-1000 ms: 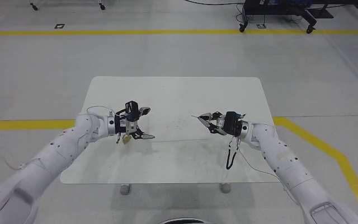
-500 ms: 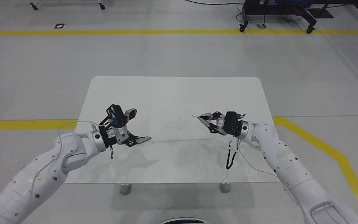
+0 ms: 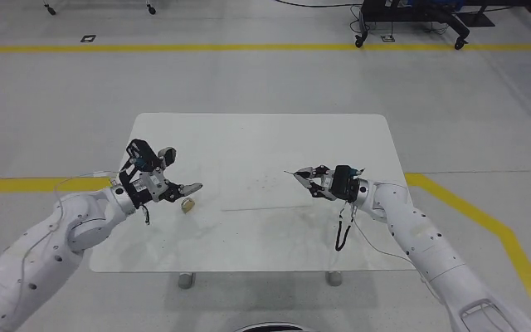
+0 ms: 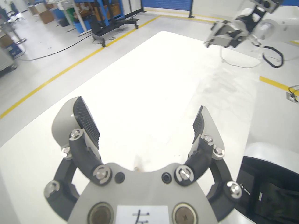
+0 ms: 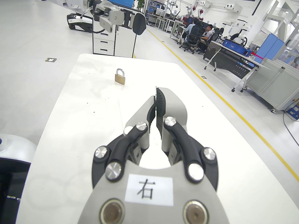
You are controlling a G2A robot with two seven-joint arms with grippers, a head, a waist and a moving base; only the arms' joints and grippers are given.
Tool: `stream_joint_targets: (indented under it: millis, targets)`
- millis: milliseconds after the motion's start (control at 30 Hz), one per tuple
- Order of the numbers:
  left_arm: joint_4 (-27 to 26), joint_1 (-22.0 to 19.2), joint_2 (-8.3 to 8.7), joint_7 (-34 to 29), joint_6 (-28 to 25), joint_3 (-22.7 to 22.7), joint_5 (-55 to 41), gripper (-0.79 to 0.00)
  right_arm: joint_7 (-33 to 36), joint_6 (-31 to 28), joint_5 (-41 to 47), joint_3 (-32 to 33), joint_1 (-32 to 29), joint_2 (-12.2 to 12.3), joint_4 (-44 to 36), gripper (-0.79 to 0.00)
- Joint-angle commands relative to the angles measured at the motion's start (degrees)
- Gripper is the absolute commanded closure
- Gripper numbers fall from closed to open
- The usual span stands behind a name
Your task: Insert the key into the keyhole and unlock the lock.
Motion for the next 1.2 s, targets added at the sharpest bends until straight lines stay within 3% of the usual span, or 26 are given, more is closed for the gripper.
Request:
stream_joint_targets:
  millis: [0,167,233,367,433,500,567,667,867,1167]
  targets:
    - [-1.22,3.47,1.54,-7.92,1.9,-4.44,-1.84,-0.785,0.0,0.0,0.0,0.0,0.0,0.0,0.0,0.0]
    - [-8.04,9.01,3.42,-27.67,8.57,-9.4,-5.45,-0.785,0.0,0.0,0.0,0.0,0.0,0.0,0.0,0.0]
    - [-10.16,9.24,3.36,-33.68,10.9,-8.58,-3.86,-0.785,0.0,0.0,0.0,0.0,0.0,0.0,0.0,0.0]
    - [-11.0,7.4,2.41,-39.88,12.62,-5.26,-0.31,-0.785,0.0,0.0,0.0,0.0,0.0,0.0,0.0,0.0]
    - [-10.85,5.95,1.65,-39.72,13.18,-3.56,0.73,-0.785,0.0,0.0,0.0,0.0,0.0,0.0,0.0,0.0]
    - [-10.3,4.56,0.89,-39.84,12.45,-1.52,2.63,-0.714,0.0,0.0,0.0,0.0,0.0,0.0,0.0,0.0]
    - [-9.27,2.92,-0.03,-39.19,11.23,0.67,3.89,-0.705,0.0,0.0,0.0,0.0,0.0,0.0,0.0,0.0]
    - [-6.37,-0.33,-1.77,-38.79,10.95,4.38,5.7,-0.563,0.0,0.0,0.0,0.0,0.0,0.0,0.0,0.0]
    - [-0.63,-7.14,-5.72,-40.32,10.65,11.68,7.1,-0.397,0.0,0.0,0.0,0.0,0.0,0.0,0.0,0.0]
    - [4.72,-12.31,-9.28,-40.69,10.52,15.89,7.11,-0.234,0.0,0.0,0.0,0.0,0.0,0.0,0.0,0.0]
